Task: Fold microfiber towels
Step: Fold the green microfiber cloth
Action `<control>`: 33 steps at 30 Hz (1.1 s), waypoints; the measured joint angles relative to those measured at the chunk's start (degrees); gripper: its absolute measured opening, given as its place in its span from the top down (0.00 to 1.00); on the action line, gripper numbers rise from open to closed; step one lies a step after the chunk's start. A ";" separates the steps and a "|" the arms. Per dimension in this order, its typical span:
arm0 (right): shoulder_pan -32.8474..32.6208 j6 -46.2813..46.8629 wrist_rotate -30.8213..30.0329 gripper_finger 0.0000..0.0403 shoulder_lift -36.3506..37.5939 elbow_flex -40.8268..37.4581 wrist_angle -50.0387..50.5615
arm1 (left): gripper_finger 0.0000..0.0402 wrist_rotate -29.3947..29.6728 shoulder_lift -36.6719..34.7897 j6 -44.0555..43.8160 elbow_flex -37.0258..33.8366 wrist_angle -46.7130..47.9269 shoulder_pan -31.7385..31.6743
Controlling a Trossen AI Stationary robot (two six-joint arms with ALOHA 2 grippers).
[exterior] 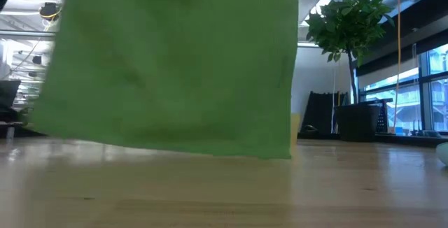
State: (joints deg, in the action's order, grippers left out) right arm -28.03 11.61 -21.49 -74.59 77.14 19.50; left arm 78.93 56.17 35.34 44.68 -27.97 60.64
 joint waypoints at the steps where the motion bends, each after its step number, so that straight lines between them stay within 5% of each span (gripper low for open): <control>1: -0.44 0.35 0.22 1.00 0.00 0.00 -0.32 | 1.00 0.32 0.50 -0.31 1.44 -0.08 0.88; 7: 0.56 4.88 -1.86 1.00 0.37 0.00 2.84 | 1.00 5.01 0.80 -0.53 4.90 0.15 0.96; 14: 7.41 15.67 -2.80 1.00 -0.03 -2.47 16.87 | 1.00 6.82 -3.38 -11.28 -3.30 5.36 -3.67; 21: 13.75 19.99 -0.83 1.00 -0.09 -12.34 16.59 | 1.00 -4.36 -10.96 -31.78 -17.14 19.26 -11.41; 33: 24.40 14.88 -3.35 1.00 -0.09 -21.05 12.86 | 1.00 -23.54 -13.80 -27.99 -27.36 21.82 -35.29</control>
State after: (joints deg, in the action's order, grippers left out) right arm -3.63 26.49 -24.84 -74.67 56.10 32.36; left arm 55.39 42.37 7.34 17.32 -6.15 25.35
